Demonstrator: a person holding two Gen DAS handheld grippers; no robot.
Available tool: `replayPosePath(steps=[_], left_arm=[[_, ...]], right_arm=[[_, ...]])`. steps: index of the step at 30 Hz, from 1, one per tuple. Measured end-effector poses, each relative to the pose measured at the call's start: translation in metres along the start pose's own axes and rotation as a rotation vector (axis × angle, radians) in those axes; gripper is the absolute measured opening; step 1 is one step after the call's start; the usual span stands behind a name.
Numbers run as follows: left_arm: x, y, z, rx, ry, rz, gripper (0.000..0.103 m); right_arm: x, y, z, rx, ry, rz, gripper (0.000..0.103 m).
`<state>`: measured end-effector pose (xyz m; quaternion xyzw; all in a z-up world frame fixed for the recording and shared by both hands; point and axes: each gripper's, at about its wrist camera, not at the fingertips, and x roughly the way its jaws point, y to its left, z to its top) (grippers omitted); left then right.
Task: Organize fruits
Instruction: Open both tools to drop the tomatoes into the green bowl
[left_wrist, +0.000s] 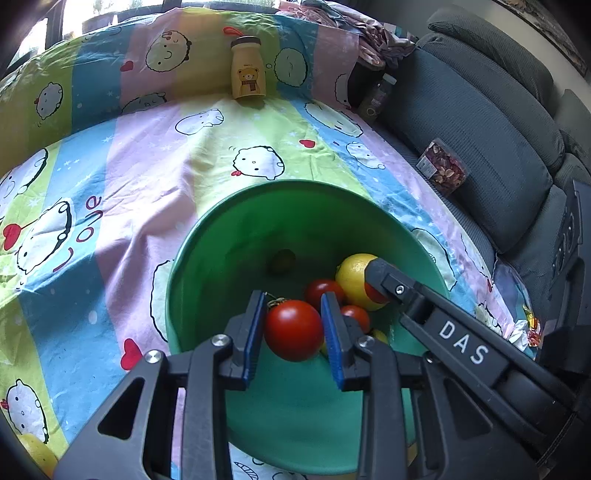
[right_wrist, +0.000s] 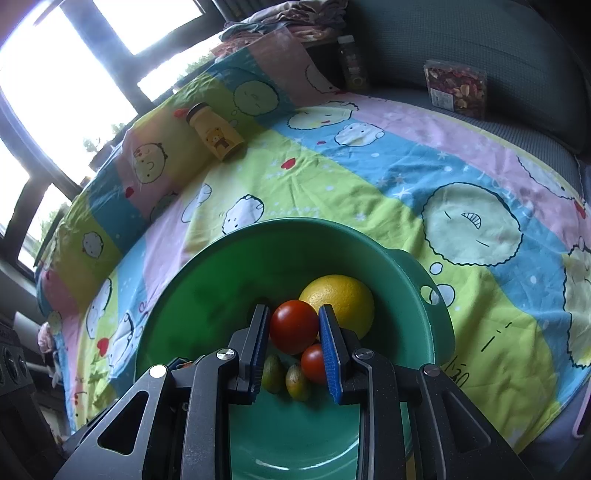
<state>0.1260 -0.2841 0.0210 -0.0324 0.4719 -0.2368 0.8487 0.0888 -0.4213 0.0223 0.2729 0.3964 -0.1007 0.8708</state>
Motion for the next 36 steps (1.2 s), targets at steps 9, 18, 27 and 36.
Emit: replayPosePath(steps=[9,18,27,36], left_arm=[[0.003,0.000,0.001,0.008,0.011,0.035,0.031],[0.004,0.000,0.001,0.010,0.017,0.047,0.031],[0.004,0.001,0.002,-0.003,0.014,0.046,0.031],[-0.008,0.003,0.000,-0.016,0.002,0.034,0.044]], right_arm=[[0.002,0.000,-0.001,-0.003,0.007,-0.012,0.029],[0.003,0.000,-0.001,-0.001,0.018,-0.007,0.029],[0.004,-0.001,-0.001,0.006,0.022,0.009,0.029],[0.000,-0.004,-0.001,0.037,0.024,0.075,0.033]])
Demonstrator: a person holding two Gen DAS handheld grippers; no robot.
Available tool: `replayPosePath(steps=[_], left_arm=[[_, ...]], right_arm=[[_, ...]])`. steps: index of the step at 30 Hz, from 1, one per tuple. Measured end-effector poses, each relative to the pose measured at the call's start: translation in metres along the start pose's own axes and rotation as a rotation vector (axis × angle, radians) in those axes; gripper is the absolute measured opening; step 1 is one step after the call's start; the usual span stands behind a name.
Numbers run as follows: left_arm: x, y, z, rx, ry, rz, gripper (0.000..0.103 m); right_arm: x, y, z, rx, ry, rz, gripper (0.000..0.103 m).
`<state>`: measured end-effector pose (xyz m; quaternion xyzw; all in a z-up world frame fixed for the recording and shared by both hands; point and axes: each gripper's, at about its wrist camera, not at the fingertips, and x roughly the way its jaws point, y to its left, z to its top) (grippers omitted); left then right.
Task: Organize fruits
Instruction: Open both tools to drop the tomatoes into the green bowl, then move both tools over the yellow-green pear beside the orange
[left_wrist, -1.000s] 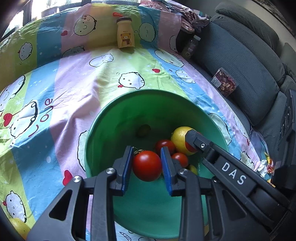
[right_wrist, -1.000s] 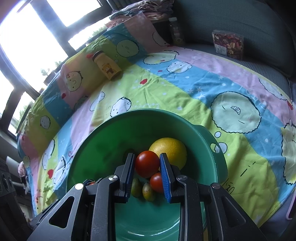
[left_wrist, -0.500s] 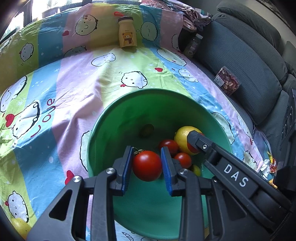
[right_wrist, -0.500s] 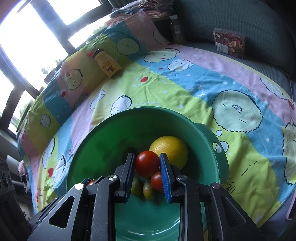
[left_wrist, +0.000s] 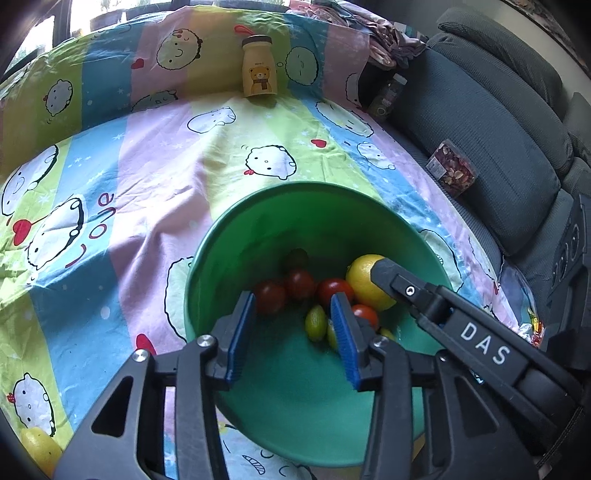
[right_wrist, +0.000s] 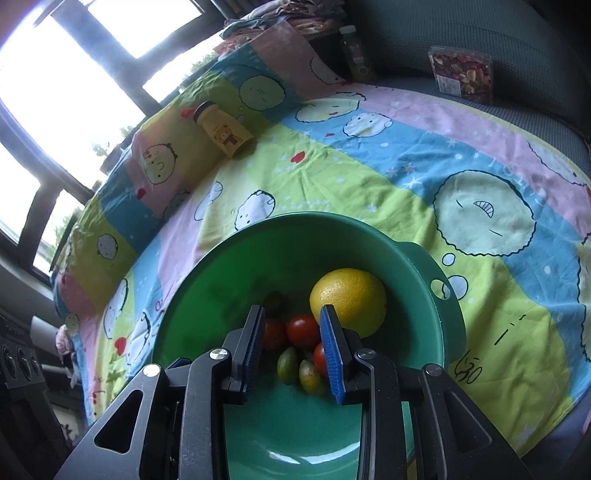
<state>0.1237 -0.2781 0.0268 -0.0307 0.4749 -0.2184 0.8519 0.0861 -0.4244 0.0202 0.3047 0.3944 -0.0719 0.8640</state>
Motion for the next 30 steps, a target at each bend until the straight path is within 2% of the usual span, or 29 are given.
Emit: replayPosePath(steps=[2,4,7,10,11,13,16,21,23,27,30], left_arm=[[-0.008,0.001,-0.002,-0.001,-0.019,0.003,0.049],[-0.019,0.005,-0.003,-0.008,-0.038,0.002,0.057],[-0.041,0.015,-0.008,-0.029,-0.078,-0.008,0.068],[-0.067,0.029,-0.013,-0.050,-0.124,0.036,0.074],[-0.077,0.035,-0.016,-0.058,-0.143,0.055,0.075],[-0.097,0.051,-0.023,-0.086,-0.179,0.091,0.081],[-0.124,0.079,-0.038,-0.152,-0.214,0.148,0.087],[-0.159,0.137,-0.071,-0.291,-0.236,0.320,0.088],[-0.169,0.161,-0.086,-0.360,-0.242,0.361,0.088],[-0.178,0.201,-0.113,-0.494,-0.226,0.353,0.088],[-0.170,0.217,-0.128,-0.538,-0.184,0.320,0.088]], right_arm=[[-0.003,0.002,0.000,-0.003,-0.011,0.011,0.039],[-0.008,0.005,-0.001,-0.011,-0.024,0.026,0.050],[-0.014,0.011,-0.002,-0.026,-0.042,0.067,0.059],[-0.019,0.022,-0.003,-0.045,-0.044,0.113,0.061],[-0.019,0.027,-0.005,-0.056,-0.041,0.129,0.065],[-0.020,0.038,-0.009,-0.085,-0.036,0.159,0.078],[-0.022,0.059,-0.016,-0.139,-0.026,0.197,0.080],[-0.023,0.101,-0.035,-0.249,0.015,0.289,0.084],[-0.019,0.121,-0.046,-0.302,0.049,0.323,0.084],[-0.005,0.159,-0.071,-0.412,0.134,0.376,0.084],[0.012,0.186,-0.093,-0.474,0.220,0.416,0.084]])
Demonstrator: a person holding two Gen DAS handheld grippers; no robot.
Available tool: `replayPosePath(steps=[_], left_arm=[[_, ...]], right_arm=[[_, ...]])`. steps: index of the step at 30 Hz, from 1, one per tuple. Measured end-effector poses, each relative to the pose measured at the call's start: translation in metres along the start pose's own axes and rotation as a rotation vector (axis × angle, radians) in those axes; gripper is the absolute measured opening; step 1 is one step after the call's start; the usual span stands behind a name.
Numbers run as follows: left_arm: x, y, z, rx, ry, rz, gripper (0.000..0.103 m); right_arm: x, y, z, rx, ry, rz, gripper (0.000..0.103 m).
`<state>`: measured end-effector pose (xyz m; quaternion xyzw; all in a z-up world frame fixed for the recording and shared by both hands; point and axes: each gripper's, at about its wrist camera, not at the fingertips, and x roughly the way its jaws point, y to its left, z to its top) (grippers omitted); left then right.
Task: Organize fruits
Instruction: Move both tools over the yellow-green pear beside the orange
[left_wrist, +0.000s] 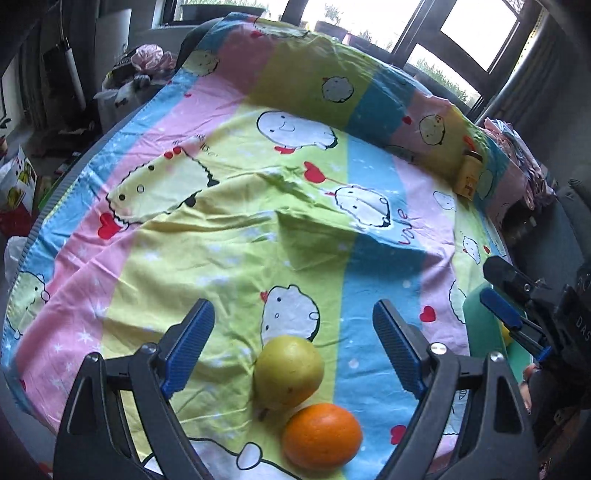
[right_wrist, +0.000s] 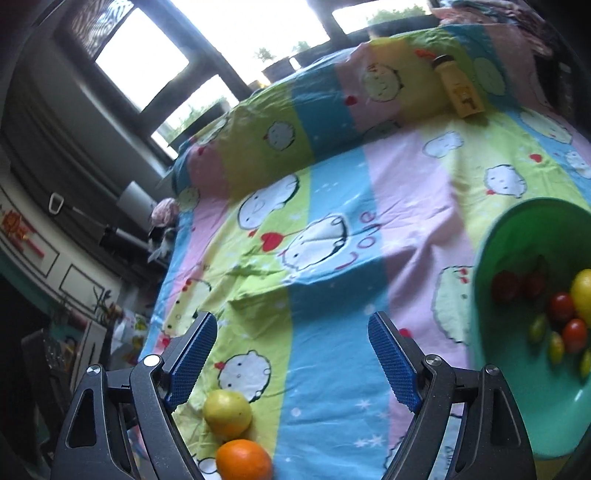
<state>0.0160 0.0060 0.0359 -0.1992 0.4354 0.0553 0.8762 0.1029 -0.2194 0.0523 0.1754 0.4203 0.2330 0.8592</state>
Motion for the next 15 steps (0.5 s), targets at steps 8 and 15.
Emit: replayPosePath(steps=[8,15], left_arm=[[0.019,0.015,-0.009,-0.003,0.091,-0.018,0.085],[0.021,0.011,-0.021,0.042,0.154,-0.047,0.077]], right_arm=[[0.073,0.037,-0.021,-0.035,0.237,0.157,0.084],[0.100,0.040,-0.042,-0.005,0.396,0.231,0.076]])
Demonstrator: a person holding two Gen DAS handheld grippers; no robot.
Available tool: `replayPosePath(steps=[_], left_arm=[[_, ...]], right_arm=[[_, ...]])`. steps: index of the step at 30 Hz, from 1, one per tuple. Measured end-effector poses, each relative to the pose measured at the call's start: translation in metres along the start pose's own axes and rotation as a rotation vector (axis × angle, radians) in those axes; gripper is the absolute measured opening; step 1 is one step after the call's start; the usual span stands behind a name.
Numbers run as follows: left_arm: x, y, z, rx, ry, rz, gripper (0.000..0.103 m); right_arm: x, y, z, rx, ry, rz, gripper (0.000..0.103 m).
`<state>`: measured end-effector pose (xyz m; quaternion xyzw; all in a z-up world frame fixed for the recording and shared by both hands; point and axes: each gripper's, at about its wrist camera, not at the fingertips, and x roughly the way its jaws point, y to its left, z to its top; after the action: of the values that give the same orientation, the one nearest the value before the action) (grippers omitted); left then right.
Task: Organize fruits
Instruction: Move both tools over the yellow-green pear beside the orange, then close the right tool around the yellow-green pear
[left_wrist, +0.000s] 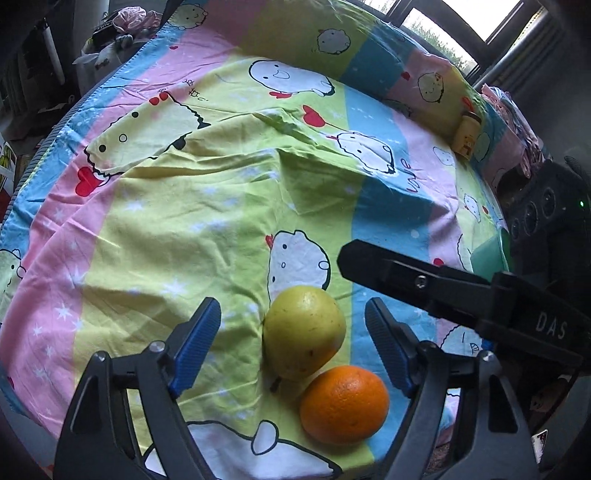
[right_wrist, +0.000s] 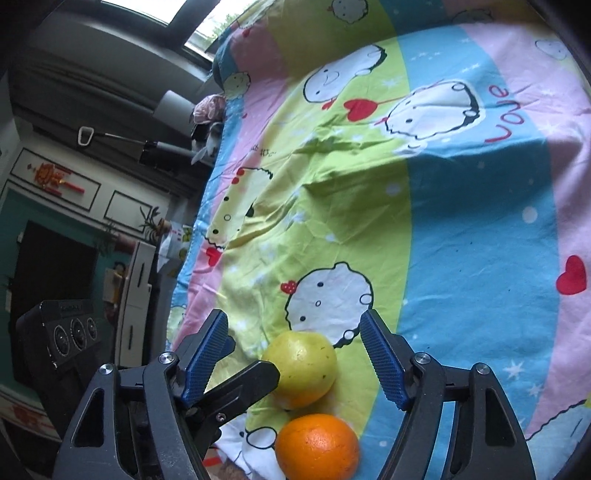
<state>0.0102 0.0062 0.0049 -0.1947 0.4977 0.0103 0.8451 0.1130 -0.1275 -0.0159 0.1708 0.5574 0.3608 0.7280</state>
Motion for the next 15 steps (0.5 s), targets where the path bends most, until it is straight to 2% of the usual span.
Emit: replayPosePath(steps=[3,4,7,12,15], left_arm=[[0.003,-0.001,-0.007,0.020,0.016,0.015,0.068],[0.004,-0.001,-0.009,0.026,0.026,0.010,0.065],[0.008,0.001,-0.012,0.022,0.054,-0.008,0.055],[0.009,-0.001,-0.014,0.031,0.052,0.000,0.054],[0.009,-0.003,-0.014,0.039,0.049,0.007,0.054]], right_arm=[[0.012,-0.007,-0.005,0.034,0.069,0.050,0.073],[0.017,-0.009,-0.008,0.040,0.093,0.053,0.066],[0.027,-0.009,-0.015,0.034,0.149,0.035,0.063],[0.036,-0.009,-0.018,0.053,0.162,0.049,0.063],[0.039,-0.011,-0.016,0.061,0.155,0.052,0.060]])
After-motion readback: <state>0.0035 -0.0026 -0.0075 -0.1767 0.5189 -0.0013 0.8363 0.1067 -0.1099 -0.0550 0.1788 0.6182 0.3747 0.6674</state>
